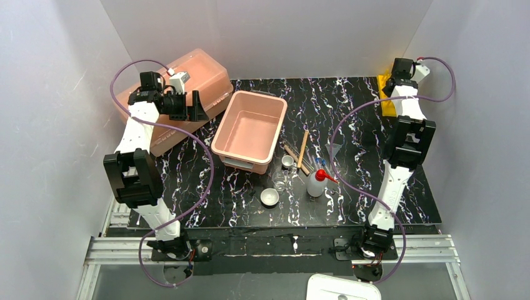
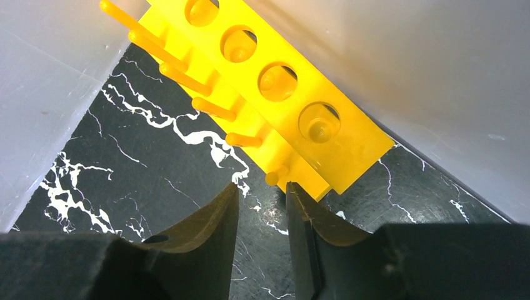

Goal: Organize the chemistry lab equipment

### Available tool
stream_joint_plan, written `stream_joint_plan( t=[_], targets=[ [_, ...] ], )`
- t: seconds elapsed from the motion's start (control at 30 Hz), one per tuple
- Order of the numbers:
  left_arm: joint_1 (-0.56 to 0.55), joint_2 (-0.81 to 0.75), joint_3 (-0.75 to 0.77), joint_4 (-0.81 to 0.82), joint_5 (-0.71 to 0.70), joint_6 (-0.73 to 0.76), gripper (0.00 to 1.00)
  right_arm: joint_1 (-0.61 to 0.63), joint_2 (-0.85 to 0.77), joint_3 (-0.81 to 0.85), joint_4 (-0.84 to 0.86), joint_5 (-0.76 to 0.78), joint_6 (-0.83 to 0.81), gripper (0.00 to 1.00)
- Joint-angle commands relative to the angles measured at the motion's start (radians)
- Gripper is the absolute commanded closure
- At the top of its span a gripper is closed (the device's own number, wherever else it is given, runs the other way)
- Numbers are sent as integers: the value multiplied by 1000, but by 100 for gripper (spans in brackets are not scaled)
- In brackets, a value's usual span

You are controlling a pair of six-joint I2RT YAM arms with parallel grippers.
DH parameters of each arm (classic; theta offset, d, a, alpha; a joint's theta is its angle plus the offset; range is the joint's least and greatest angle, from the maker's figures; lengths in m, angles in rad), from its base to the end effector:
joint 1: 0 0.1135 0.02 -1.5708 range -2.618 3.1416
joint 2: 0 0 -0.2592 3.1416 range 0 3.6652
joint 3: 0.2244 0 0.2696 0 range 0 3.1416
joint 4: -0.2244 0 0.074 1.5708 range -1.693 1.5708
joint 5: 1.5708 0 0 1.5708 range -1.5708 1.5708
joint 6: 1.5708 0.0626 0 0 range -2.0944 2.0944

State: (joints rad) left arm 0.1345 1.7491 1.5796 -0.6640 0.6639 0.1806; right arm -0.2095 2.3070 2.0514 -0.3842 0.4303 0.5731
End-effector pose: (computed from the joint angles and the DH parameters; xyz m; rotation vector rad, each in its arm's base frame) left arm 0.4195 0.0178 0.2921 0.3510 2.2400 -0.6289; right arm 0.5507 -0.1438 0.2190 1.0349 1.8916 -0.2660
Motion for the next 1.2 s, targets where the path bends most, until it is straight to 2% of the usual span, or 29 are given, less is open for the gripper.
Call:
stream_joint_plan(
  t=[0.0, 0.27, 0.53, 0.67, 0.93, 1.03, 1.1, 1.17],
  targets=[
    [10, 25, 29, -22, -47, 23, 1, -1, 25, 26, 34, 39, 23, 58],
    [11, 29, 36, -28, -49, 28, 1, 0, 48, 48, 31, 25, 19, 60],
    [10, 35, 44, -28, -37, 17, 1, 33, 91, 126, 7, -69, -9, 66],
    [10, 36, 44, -29, -40, 13, 1, 55, 92, 123, 25, -105, -38, 68],
    [11, 37, 58, -33, -42, 11, 1, 64, 75, 124, 61, -288, -61, 71],
    [10, 39, 64, -33, -35, 6, 1, 75, 64, 117, 48, -282, -58, 71],
    [10, 36, 62, -33, -30, 6, 1, 80, 59, 109, 37, -259, -60, 68],
    [11, 35, 60, -32, -30, 7, 1, 82, 56, 105, 24, -252, -58, 57]
  ],
)
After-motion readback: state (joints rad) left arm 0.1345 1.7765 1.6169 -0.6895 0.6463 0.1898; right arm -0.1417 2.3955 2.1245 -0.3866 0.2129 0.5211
